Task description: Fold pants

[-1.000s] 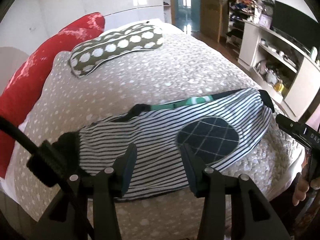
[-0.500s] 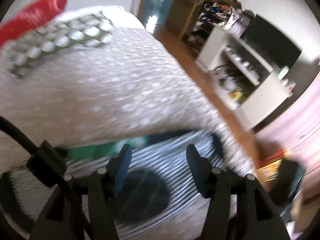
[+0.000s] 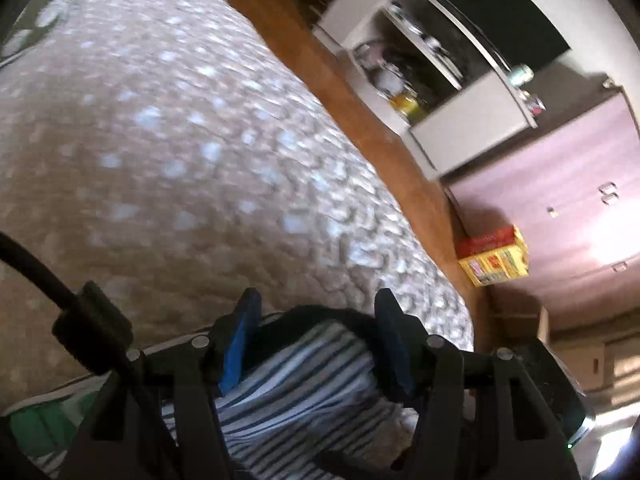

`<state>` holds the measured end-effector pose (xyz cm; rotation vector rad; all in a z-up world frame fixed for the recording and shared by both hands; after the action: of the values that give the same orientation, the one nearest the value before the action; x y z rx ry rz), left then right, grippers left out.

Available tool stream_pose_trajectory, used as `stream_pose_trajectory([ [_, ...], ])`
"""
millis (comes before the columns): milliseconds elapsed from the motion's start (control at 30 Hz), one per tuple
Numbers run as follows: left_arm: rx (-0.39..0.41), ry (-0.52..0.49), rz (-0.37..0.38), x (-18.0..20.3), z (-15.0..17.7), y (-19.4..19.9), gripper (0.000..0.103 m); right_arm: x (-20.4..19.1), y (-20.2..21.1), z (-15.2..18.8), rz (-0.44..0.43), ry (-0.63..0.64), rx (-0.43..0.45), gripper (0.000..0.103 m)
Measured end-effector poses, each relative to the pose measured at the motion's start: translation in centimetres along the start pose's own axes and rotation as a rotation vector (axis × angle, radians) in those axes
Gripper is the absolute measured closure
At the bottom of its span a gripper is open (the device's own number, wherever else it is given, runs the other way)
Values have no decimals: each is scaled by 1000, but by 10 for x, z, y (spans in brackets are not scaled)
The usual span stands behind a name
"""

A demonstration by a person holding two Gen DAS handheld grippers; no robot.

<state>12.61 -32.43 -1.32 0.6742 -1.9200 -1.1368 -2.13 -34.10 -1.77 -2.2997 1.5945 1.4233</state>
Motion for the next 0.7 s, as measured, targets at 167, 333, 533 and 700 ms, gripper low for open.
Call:
stream_pose_trajectory([
  [167,27,-24,-19,3,8,8,75,-13,-9,-6,-47,21,-23,81],
  [333,136,77,64,-24,20,53,75,-50,-11,-13,-67,111,-18,81],
  [533,264,226,136,-72,48,102,75,-107,-34,-8,-109,243,-62,80],
  [700,332,404,175,-130,86,121,64,-137,-68,12,-169,284,-147,55],
])
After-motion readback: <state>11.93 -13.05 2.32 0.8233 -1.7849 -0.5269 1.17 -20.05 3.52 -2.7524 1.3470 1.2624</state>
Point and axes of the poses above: each gripper's, at about its wrist camera, not at the fingertips, and y roughly against the way its jaws point, x to its right, z to its underside, the point moved 5 cm from there along -y, roughly the way its jaws point, and after that the axes turned 9 degrees about -z, right-handed, at the moved point
